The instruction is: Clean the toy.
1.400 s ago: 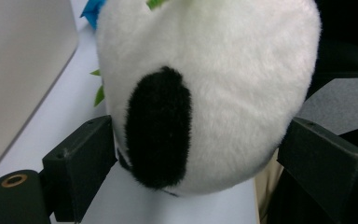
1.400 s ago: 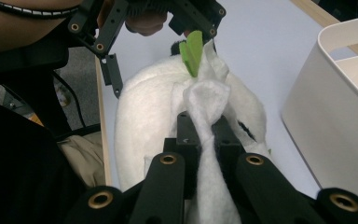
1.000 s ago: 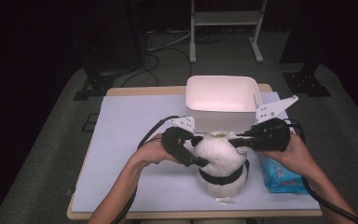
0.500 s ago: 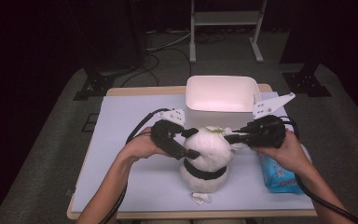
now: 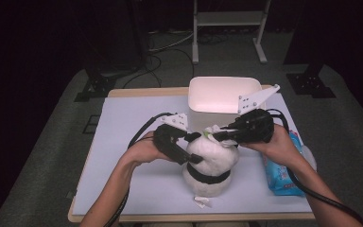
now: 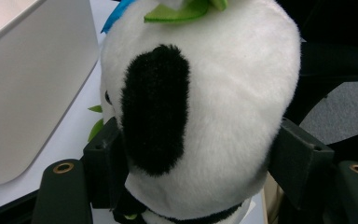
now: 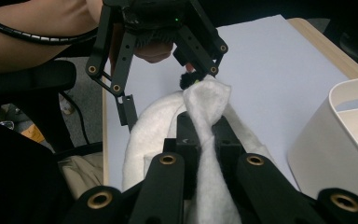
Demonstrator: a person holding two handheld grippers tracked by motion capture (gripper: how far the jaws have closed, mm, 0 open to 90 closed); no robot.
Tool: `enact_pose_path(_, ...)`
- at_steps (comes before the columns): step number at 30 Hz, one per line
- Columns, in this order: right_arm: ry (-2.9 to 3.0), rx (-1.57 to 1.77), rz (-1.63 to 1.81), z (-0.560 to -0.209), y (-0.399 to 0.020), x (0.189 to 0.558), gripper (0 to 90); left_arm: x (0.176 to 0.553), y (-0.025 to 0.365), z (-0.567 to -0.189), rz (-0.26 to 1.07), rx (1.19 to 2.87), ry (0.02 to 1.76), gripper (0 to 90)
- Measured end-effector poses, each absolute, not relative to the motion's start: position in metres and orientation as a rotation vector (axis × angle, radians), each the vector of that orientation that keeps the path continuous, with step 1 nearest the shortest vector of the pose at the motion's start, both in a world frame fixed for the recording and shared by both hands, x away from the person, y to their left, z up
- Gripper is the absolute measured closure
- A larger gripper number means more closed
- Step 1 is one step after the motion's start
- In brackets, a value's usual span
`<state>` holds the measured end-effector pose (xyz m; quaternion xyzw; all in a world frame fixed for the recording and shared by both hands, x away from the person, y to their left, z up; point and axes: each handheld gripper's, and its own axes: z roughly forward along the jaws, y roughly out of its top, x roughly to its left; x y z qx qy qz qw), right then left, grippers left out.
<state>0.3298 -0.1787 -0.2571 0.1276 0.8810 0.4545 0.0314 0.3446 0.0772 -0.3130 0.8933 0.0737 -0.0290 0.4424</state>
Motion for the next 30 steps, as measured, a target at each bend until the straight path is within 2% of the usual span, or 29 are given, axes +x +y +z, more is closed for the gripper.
enact_pose_path(12, 2.693, 0.487, 1.427, -0.270, -0.205, 0.328, 83.9, 0.347, 0.079, -0.315, -0.078, 2.213, 0.188, 28.3)
enact_pose_path(22, 2.696, 0.581, 1.420, -0.294, -0.229, 0.324, 83.7, 0.348, 0.081, -0.315, -0.083, 2.213, 0.202, 27.7)
enact_pose_path(30, 2.696, 0.584, 1.419, -0.293, -0.230, 0.325, 83.7, 0.348, 0.080, -0.314, -0.077, 2.212, 0.200, 27.8)
